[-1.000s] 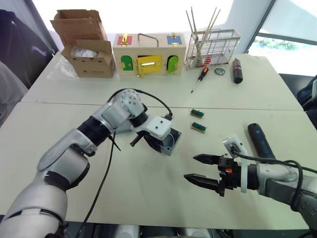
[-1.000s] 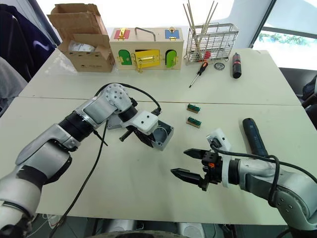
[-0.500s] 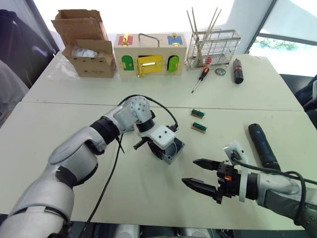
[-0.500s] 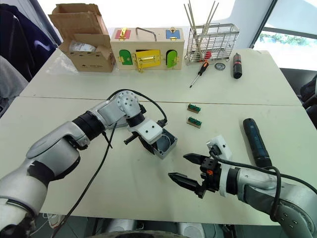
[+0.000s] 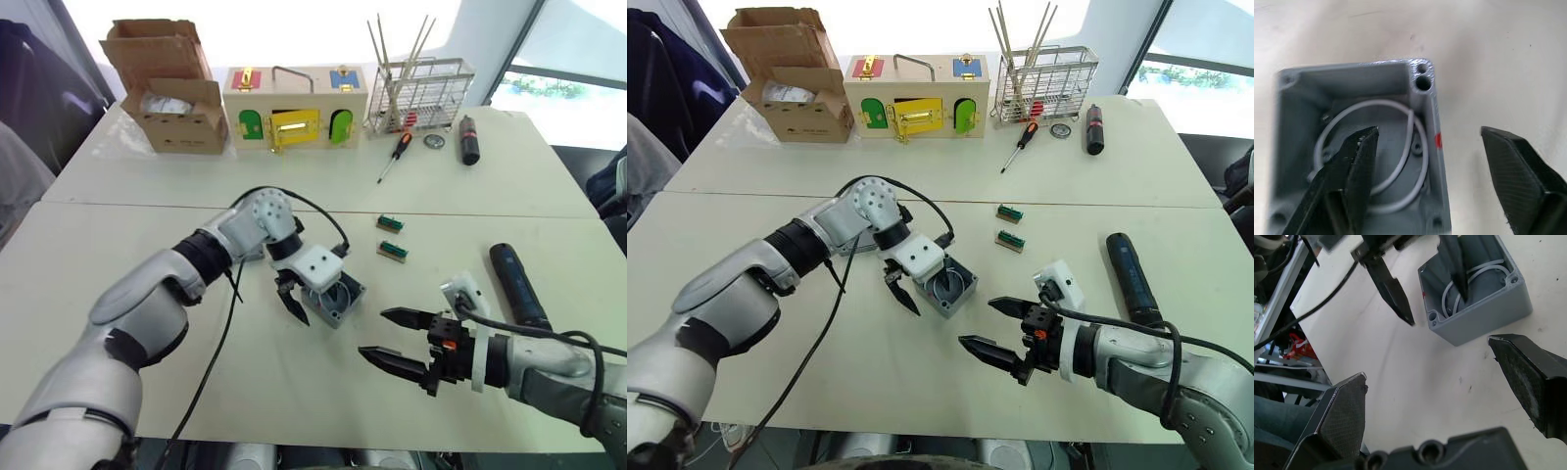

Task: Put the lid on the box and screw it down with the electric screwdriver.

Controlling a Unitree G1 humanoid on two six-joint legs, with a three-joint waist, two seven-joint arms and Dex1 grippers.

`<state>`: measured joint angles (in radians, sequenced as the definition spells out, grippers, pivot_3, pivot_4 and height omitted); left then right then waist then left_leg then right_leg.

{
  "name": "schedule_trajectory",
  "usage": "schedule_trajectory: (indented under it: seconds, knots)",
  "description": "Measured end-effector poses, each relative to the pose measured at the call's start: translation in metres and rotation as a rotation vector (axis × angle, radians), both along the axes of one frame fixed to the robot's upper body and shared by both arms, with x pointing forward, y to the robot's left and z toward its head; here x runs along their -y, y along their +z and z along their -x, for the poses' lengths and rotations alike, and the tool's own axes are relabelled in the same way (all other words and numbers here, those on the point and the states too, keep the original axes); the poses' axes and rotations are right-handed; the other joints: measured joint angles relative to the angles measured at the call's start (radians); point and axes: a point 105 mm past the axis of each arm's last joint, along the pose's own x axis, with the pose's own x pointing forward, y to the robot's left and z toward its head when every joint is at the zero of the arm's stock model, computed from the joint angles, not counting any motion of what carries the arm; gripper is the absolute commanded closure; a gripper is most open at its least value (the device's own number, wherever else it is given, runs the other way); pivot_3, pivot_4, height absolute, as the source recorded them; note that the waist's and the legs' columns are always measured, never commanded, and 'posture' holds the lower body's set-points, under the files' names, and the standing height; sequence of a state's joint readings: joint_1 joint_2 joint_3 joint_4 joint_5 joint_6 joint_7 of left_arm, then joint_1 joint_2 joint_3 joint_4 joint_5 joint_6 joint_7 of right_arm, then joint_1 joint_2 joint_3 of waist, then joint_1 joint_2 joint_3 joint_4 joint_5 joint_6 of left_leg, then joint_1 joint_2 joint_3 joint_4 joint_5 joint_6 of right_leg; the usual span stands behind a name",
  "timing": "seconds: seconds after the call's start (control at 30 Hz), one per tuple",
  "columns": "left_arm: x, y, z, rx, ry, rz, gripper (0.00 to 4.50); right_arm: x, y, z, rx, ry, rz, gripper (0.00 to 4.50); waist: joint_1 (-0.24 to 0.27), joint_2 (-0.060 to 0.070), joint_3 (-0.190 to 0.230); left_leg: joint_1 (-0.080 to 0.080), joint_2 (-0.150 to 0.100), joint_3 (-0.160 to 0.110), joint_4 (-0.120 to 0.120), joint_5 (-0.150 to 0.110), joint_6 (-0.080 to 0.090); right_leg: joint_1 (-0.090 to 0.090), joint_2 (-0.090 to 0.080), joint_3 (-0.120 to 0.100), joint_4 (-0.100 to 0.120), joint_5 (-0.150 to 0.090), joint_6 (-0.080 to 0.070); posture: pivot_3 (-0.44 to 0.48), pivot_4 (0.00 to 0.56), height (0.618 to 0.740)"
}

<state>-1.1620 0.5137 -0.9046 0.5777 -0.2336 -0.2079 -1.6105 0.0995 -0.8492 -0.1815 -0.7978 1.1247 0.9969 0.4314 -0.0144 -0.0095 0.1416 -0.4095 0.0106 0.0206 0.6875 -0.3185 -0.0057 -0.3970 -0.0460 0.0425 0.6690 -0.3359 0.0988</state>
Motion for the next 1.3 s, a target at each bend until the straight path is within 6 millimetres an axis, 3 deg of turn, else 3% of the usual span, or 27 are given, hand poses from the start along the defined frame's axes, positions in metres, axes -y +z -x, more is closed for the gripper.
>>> schedule_trajectory:
  seconds: [0.07, 0.17, 0.3, 0.33, 0.4, 0.47, 0.57, 0.7, 0.77, 0.83, 1.03, 1.3]
  knots:
    - [-0.008, 0.014, -0.004, -0.001, 0.065, 0.022, 1.39, 0.002, 0.0, 0.0, -0.005, 0.015, 0.01, 0.0, 0.0, 0.0, 0.0, 0.0, 0.0, 0.0, 0.0, 0.0, 0.0, 0.0, 0.0, 0.0, 0.0, 0.0, 0.0, 0.0, 0.15, 0.74]
    - [-0.018, 0.054, -0.009, -0.014, 0.191, 0.119, 1.39, 0.007, 0.006, -0.001, -0.005, 0.053, 0.033, 0.0, 0.001, 0.0, 0.0, 0.0, 0.0, -0.001, 0.001, 0.0, 0.0, 0.0, 0.0, 0.0, 0.0, 0.0, 0.0, 0.0, 0.15, 0.74]
    - [-0.05, 0.117, -0.035, 0.013, 0.585, 0.398, 1.39, 0.023, 0.048, -0.027, 0.131, 0.037, 0.012, 0.0, -0.005, 0.0, 0.0, 0.001, 0.0, -0.001, 0.003, -0.002, 0.003, 0.001, -0.001, 0.0, 0.001, 0.0, 0.0, 0.0, 0.15, 0.74]
    - [-0.06, 0.121, -0.044, 0.057, 0.687, 0.43, 1.39, 0.024, 0.057, -0.032, 0.162, 0.037, 0.001, 0.0, -0.004, 0.001, 0.0, 0.002, 0.001, -0.002, 0.004, -0.003, 0.005, 0.002, 0.0, 0.0, 0.001, 0.0, 0.0, 0.0, 0.15, 0.74]
    - [-0.096, 0.118, -0.073, 0.123, 1.088, 0.484, 1.39, 0.018, 0.078, -0.042, 0.226, 0.082, -0.035, 0.0, -0.005, 0.002, -0.001, 0.002, 0.001, -0.004, 0.005, -0.003, 0.006, 0.002, 0.0, 0.001, 0.003, 0.0, 0.001, 0.0, 0.15, 0.74]
    - [-0.131, 0.102, -0.086, 0.063, 1.478, 0.491, 1.39, 0.006, 0.092, -0.045, 0.266, 0.162, -0.054, 0.0, -0.006, 0.001, 0.0, -0.001, 0.001, -0.006, 0.008, -0.004, 0.006, -0.002, 0.001, 0.0, 0.011, 0.0, 0.001, 0.0, 0.15, 0.74]
    - [-0.162, 0.086, -0.079, -0.108, 1.888, 0.49, 1.39, -0.009, 0.093, -0.049, 0.258, 0.258, -0.066, 0.0, 0.002, -0.002, 0.001, -0.005, -0.001, -0.011, 0.011, -0.004, 0.007, -0.006, 0.0, -0.002, 0.018, 0.0, 0.001, 0.0, 0.15, 0.74]
    - [-0.196, 0.075, -0.061, -0.219, 2.189, 0.559, 1.39, -0.022, 0.083, -0.055, 0.226, 0.333, -0.07, 0.0, 0.001, -0.002, 0.0, -0.011, -0.005, -0.016, 0.013, -0.003, 0.006, -0.009, -0.004, -0.003, 0.019, 0.0, 0.001, 0.0, 0.15, 0.74]
    - [-0.211, 0.05, -0.05, -0.257, 2.287, 0.543, 1.39, -0.026, 0.075, -0.059, 0.209, 0.346, -0.086, 0.0, -0.001, -0.002, 0.0, -0.011, -0.006, -0.016, 0.013, -0.003, 0.004, -0.009, -0.004, -0.003, 0.019, 0.0, 0.001, 0.0, 0.15, 0.74]
    - [-0.211, 0.03, -0.045, -0.318, 2.317, 0.513, 1.39, -0.03, 0.069, -0.06, 0.196, 0.354, -0.089, 0.0, 0.003, -0.003, 0.001, -0.013, -0.006, -0.019, 0.013, 0.0, 0.0, -0.01, -0.004, -0.003, 0.02, 0.0, 0.001, 0.0, 0.15, 0.74]
    - [-0.206, 0.042, -0.048, -0.367, 2.288, 0.572, 1.39, -0.037, 0.065, -0.058, 0.21, 0.353, -0.115, 0.0, 0.003, -0.004, 0.0, -0.016, -0.015, -0.028, 0.012, 0.002, -0.004, -0.012, -0.011, -0.006, 0.024, 0.0, 0.001, 0.0, 0.15, 0.74]
    - [-0.178, 0.05, -0.057, -0.43, 2.186, 0.478, 1.39, -0.034, 0.06, -0.045, 0.218, 0.29, -0.129, 0.0, -0.002, -0.004, 0.0, -0.015, -0.021, -0.03, 0.013, 0.002, -0.004, -0.012, -0.018, -0.017, 0.03, 0.0, 0.001, 0.0, 0.15, 0.74]
